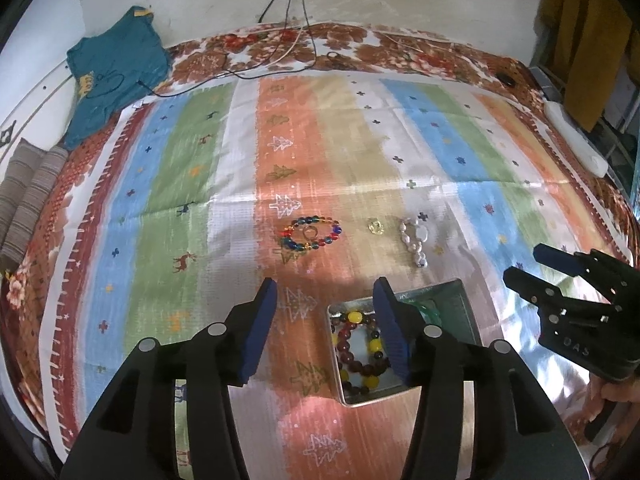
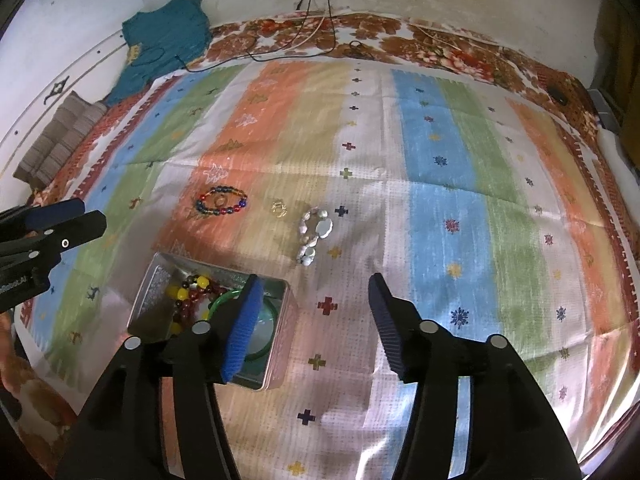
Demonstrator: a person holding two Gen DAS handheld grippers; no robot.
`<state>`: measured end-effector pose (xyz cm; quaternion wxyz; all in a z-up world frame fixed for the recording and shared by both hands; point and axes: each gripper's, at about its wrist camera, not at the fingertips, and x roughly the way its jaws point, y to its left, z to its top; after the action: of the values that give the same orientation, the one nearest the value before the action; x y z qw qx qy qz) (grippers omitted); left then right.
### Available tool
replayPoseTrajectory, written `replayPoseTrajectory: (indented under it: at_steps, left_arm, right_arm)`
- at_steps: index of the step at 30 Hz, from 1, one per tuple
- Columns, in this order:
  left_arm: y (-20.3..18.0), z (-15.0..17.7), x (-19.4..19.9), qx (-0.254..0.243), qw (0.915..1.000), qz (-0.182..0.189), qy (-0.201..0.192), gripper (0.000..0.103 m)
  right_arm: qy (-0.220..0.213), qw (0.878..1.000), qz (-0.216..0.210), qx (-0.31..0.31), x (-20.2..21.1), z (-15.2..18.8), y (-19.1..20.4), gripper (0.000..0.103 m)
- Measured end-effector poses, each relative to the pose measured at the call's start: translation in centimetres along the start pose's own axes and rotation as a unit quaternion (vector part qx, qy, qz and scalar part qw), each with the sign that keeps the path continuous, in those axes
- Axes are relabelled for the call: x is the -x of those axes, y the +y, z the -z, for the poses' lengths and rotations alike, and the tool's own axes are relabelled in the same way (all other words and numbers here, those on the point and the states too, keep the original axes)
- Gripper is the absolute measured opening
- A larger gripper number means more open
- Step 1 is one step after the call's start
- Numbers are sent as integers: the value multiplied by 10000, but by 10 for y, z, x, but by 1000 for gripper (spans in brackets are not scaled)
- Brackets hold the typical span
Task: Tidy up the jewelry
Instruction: 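Open the left gripper over the tin while the right gripper opens to drop the bangle, then move both grippers toward the multicolour bead bracelet and white shell bracelet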
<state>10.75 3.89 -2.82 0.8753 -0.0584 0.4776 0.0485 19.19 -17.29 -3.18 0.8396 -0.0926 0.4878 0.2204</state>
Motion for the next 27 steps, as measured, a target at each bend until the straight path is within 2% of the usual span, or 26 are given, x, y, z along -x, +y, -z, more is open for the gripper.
replayPoseTrajectory:
  at_steps: [7,27]
  left_arm:
    - [5,-9,-15,-1,9998,-188,114,53]
    - [19,-35,-64,58,9973,-515,526,55]
  right_arm:
    - [71,9999,95,20,-11,-8,-1,66]
    - [405,9991,156,5,-53,-30,-8,70]
